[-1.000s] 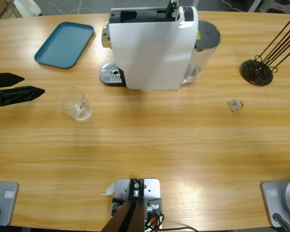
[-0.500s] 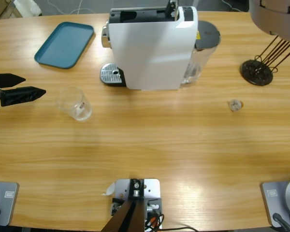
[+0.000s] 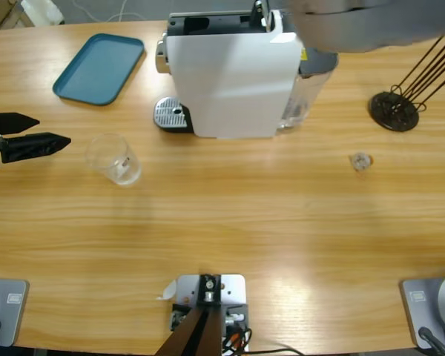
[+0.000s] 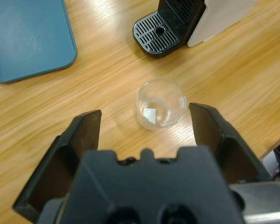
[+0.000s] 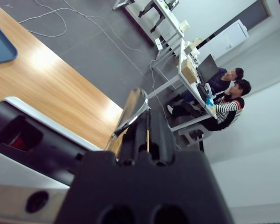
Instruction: Pour coffee
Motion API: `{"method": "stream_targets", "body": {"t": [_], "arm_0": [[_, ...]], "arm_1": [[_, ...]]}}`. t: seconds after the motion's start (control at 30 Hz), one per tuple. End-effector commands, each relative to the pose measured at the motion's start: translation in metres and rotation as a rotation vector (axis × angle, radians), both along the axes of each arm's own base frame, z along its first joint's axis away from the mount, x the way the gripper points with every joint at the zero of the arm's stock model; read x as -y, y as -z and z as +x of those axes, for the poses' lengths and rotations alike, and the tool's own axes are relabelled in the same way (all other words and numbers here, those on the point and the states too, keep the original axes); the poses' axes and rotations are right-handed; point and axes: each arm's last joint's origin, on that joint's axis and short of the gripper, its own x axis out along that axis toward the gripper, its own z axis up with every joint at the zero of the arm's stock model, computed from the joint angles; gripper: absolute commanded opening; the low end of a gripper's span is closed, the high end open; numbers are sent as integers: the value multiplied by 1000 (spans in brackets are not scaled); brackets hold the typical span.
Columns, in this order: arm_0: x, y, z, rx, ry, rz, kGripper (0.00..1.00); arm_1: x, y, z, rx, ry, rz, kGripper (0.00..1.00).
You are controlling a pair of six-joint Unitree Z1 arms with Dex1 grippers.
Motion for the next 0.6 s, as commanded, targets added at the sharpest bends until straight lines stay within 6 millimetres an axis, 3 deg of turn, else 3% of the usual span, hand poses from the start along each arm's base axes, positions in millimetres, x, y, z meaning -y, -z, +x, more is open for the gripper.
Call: {"method": "stream_targets", "body": {"t": [0.03, 0.2, 0.43, 0.6], "arm_0": [[3, 14, 1, -41, 29, 31, 812], [3, 14, 1, -41, 29, 31, 812], [3, 14, 1, -44, 28, 33, 812], [2, 14, 1, -43, 28, 33, 812]], "arm_1": [[-31, 38, 9, -47, -43, -75, 0], [-32, 44, 9, -63, -41, -44, 0], [-57, 59, -10, -92, -108, -26, 0], [-57, 61, -11, -108, -112, -17, 0]]}}
